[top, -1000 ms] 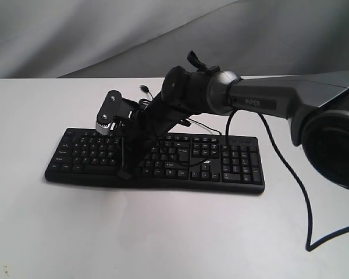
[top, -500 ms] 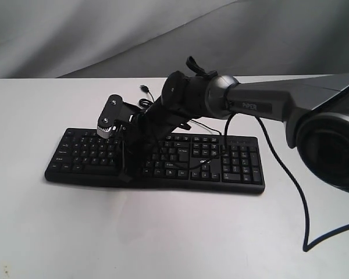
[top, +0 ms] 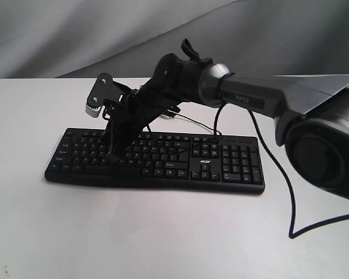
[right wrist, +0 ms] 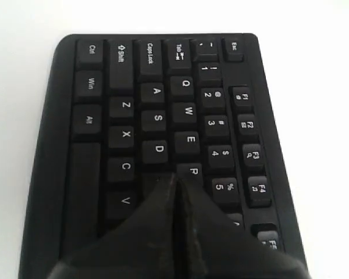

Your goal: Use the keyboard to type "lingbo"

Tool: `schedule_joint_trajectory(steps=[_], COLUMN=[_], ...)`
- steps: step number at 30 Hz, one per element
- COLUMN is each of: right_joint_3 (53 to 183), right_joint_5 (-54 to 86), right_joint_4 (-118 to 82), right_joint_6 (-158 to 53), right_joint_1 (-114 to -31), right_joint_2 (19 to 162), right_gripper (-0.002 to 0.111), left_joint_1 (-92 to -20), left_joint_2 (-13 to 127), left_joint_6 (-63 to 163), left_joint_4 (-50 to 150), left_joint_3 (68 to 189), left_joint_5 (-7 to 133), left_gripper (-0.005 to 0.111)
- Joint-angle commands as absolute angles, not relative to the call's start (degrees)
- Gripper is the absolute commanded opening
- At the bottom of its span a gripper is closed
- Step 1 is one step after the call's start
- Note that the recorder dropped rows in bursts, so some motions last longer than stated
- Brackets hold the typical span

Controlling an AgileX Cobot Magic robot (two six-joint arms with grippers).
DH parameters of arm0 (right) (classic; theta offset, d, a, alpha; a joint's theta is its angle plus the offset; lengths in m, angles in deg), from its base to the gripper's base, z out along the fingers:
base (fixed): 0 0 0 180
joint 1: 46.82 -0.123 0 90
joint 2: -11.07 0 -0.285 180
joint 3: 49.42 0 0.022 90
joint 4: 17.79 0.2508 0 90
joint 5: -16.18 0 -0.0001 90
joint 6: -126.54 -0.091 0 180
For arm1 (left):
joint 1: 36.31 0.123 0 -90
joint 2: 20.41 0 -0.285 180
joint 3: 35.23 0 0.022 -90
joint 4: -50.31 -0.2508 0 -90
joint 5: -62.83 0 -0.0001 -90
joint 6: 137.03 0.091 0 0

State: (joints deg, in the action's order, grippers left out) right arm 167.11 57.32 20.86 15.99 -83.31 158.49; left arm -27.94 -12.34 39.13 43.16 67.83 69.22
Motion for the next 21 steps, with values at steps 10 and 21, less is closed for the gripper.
schedule_joint_trajectory(steps=[10,21], right_joint_3=[170.81,170.81], right_joint_5=[60.91,61.35], right_joint_4=[20.29,19.69], right_joint_6=[14.6,14.6], right_joint_1=[-83.42,-83.42], right_joint_2=[162.13,162.13], right_gripper=[0.0,0.0], left_joint_1=[-28.33,-28.33], left_joint_2=[-12.62,-12.62], left_joint_6=[39.01,39.01], left_joint_4=[43.15,43.15], left_joint_3=[67.55,67.55], left_joint_5=[68.79,68.79], left_gripper=[0.001,0.001])
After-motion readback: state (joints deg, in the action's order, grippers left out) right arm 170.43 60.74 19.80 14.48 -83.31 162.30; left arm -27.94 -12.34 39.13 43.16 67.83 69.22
